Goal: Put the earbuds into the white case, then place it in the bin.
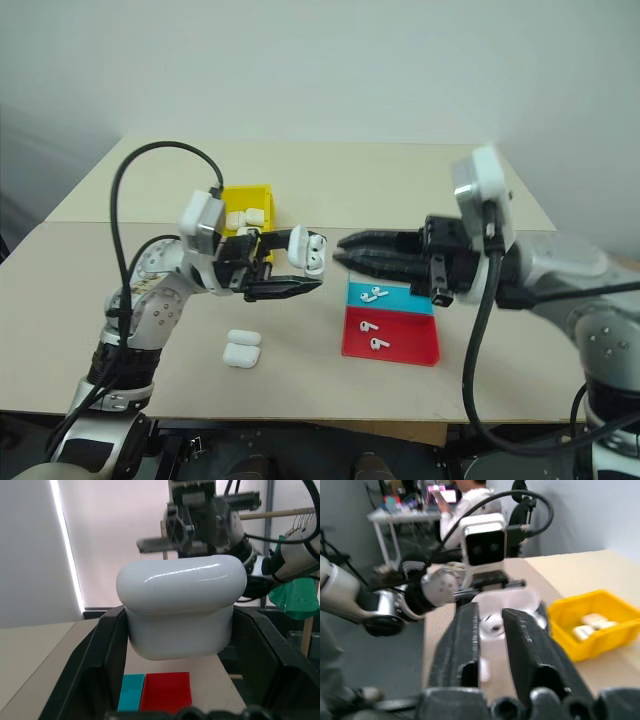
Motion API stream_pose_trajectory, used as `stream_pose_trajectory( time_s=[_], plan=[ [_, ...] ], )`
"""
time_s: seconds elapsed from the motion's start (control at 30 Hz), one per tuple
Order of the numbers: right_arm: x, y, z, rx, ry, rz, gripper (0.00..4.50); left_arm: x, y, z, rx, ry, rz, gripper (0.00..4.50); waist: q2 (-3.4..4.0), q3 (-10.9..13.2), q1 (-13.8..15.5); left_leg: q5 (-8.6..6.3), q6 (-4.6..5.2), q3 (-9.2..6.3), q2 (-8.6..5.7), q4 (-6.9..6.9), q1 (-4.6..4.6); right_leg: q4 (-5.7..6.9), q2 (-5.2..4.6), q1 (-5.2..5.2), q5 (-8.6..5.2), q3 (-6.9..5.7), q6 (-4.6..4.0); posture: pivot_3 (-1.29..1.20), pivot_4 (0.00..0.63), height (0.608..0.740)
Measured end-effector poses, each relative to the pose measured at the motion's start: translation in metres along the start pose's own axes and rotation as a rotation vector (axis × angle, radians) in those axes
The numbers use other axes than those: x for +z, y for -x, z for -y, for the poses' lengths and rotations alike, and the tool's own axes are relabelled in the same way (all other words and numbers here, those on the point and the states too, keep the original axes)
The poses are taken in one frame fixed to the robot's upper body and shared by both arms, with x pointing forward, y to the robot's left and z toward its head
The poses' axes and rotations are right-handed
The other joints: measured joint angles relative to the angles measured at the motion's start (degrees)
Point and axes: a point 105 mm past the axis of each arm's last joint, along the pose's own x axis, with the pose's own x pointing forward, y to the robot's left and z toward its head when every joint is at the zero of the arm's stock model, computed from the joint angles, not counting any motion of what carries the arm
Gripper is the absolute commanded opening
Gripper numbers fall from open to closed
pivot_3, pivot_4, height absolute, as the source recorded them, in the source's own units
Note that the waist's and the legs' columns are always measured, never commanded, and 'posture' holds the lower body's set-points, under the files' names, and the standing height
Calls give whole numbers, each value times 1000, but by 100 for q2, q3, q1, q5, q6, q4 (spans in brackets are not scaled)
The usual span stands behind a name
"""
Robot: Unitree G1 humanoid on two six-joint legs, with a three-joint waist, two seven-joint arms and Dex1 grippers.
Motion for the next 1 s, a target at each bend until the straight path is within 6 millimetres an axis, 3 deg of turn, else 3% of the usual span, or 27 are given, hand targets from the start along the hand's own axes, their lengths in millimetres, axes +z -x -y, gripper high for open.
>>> stream_pose_trajectory(
  time_s=[0.13,0.23,0.43,0.63,0.77,0.87,1.0],
  plan=[
    [8,-19,17,3,86,-80,6,-14,-10,-5,31,-14,-56,2807,0,0,-3,0,0,2,0,-3,-9,-2,0,-9,0,2,0,0,150,740],
    [10,-36,18,59,148,-172,6,-20,-15,-9,57,-12,-78,2807,2,2,14,-1,1,1,1,-4,-15,-4,0,-16,0,-1,0,0,150,740],
    [-18,-56,8,193,234,-408,6,-20,-18,-13,78,-20,-88,2807,2,2,52,-1,2,2,1,1,-19,-6,-2,-15,0,-3,0,0,150,740],
    [-34,-46,12,214,312,-540,6,-24,-15,-12,94,-15,-103,2807,2,2,42,-1,2,2,1,2,-18,-5,-1,-14,0,-4,0,0,150,740],
    [-33,-39,18,180,321,-553,6,-28,-12,-11,122,-5,-108,2807,3,2,37,-1,1,1,1,1,-17,0,-1,-16,0,-3,0,0,150,740],
    [-28,-31,22,127,292,-512,6,-24,-11,-11,147,-24,-98,2807,3,2,37,-1,1,2,1,2,-17,-2,-2,-14,0,-1,0,0,150,740],
    [-7,-24,35,-24,158,-313,6,-10,-4,-22,288,-92,-67,2807,3,2,39,-1,1,-1,1,2,-10,6,-1,-9,1,-3,-1,0,150,740]
  ],
)
